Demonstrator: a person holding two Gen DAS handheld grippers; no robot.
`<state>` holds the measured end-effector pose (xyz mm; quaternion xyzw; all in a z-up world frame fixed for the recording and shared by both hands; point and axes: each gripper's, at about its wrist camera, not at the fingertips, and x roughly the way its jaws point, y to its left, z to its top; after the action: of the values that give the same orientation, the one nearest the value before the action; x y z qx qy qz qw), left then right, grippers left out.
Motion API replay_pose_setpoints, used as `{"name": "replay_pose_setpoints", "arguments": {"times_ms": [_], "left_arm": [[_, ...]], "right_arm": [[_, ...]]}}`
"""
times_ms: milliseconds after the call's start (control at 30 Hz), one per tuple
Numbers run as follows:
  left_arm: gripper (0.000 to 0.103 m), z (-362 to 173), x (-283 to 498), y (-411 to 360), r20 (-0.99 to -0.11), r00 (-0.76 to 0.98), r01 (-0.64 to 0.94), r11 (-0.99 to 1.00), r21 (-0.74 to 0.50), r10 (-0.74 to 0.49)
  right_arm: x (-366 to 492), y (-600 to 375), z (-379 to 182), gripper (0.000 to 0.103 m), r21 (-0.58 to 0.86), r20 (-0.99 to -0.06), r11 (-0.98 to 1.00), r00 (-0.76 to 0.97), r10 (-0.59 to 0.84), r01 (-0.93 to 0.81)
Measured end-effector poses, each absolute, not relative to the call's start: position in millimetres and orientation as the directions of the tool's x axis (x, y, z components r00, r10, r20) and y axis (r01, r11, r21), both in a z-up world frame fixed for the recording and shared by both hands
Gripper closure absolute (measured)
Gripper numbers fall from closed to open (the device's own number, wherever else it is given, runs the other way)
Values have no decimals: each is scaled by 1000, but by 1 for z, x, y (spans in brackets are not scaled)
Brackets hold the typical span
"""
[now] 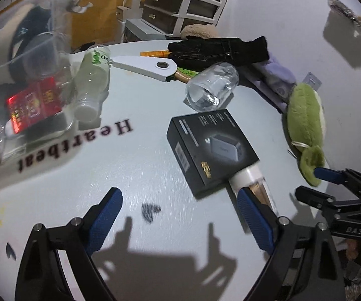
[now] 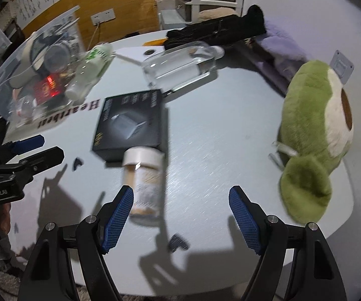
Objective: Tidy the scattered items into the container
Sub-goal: 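Move the right gripper toward the black UGREEN charger box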
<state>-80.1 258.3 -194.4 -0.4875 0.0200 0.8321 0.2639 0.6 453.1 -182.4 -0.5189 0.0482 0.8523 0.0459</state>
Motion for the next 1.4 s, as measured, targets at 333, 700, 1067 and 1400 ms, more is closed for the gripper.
{"name": "replay_pose_setpoints", "arguments": {"times_ms": [333,700,1067,1400], "left_arm": [[11,-221,-125,292,-857,-381,-423,-890,-172,347],[12,-222,-140,259,-857,-435,-283,-946,-160,276],[28,-255,-145,241,-915,-319,-302,-942,-149,247],[41,-250,-116,188,-919,-330,-302,-946,-115,217]], "right_arm": [[-59,481,-195,24,-46,-892,-987,-438,110,-155],[-120,471,-222,24,-109,-915,-990,-382,134,-87],[-128,431,-227,24,-102,-927,-994,-367,80,40],[-120,371,-221,25,-97,-930,-980,-367,28,173]]}}
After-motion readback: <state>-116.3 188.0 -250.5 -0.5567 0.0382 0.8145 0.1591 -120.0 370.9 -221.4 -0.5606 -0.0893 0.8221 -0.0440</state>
